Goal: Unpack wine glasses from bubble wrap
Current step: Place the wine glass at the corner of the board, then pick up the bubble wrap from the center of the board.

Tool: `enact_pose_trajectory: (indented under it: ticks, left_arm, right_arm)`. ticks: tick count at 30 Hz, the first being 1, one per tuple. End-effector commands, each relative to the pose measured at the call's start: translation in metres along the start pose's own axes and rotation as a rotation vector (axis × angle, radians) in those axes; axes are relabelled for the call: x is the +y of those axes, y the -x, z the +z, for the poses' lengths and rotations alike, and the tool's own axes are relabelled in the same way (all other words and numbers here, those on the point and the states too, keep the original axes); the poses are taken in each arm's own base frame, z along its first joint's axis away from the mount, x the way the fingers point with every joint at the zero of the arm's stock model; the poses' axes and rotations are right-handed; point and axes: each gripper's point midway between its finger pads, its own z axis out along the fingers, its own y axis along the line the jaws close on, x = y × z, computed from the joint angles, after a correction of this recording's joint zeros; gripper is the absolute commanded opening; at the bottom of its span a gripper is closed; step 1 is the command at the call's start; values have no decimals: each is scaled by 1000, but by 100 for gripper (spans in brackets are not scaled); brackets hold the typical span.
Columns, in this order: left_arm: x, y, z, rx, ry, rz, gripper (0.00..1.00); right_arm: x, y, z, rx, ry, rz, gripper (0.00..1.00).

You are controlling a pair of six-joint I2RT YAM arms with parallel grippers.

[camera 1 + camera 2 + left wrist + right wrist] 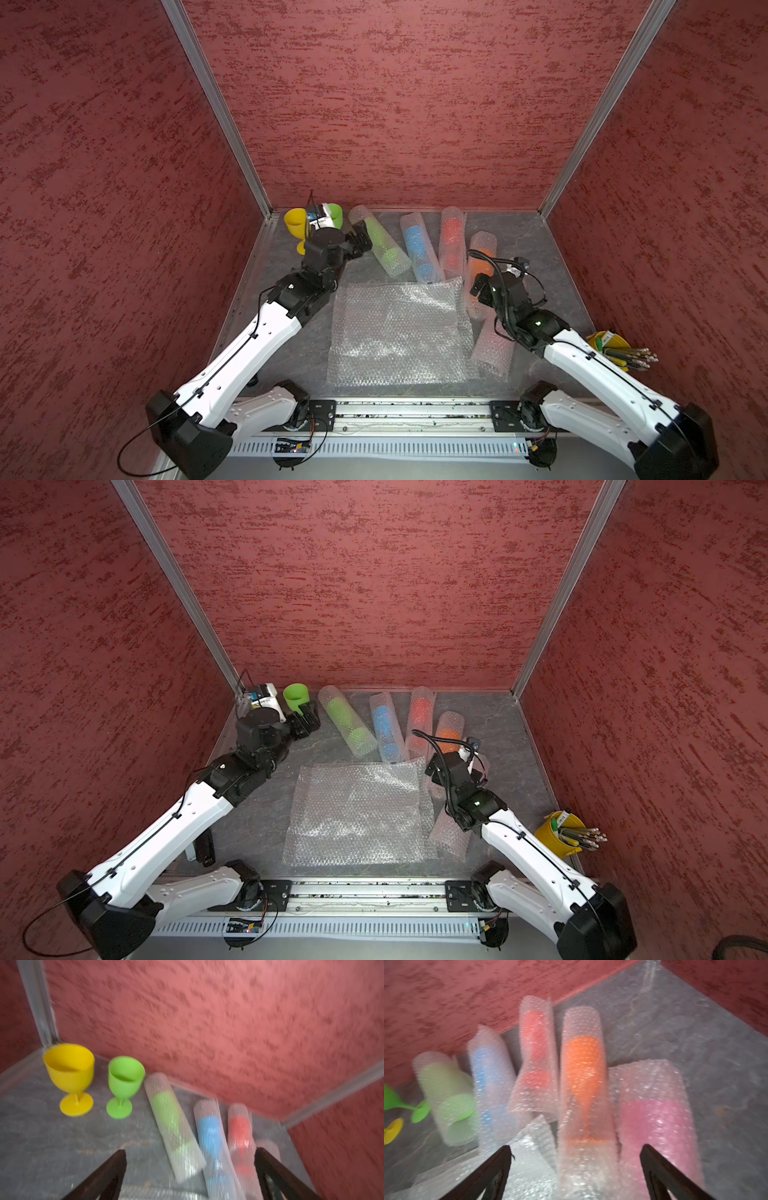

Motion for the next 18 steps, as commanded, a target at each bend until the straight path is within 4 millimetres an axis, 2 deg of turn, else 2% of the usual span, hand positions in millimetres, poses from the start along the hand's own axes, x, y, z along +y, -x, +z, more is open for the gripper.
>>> enact_pose_trajectory:
  ticks: [1,3,6,13,18]
  left_arm:
    - [-9,-54,-17,237,-43,102,100]
    - [-13,-69,-26,286,-89,160,100]
    - [-15,-77,-32,289,-142,241,100]
    - [-10,-76,-36,274,-202,224,100]
    - [-8,-71,-41,259,-209,211,100]
  right_arm:
    - [-38,-19,9,65,-94,82,99]
    - [-50,-24,16,81,-110,112,99]
    - [-60,-28,29,103,-129,132,99]
    - [-68,-32,57,157,-188,90,99]
    - [-85,-29,68,141,-239,99,98]
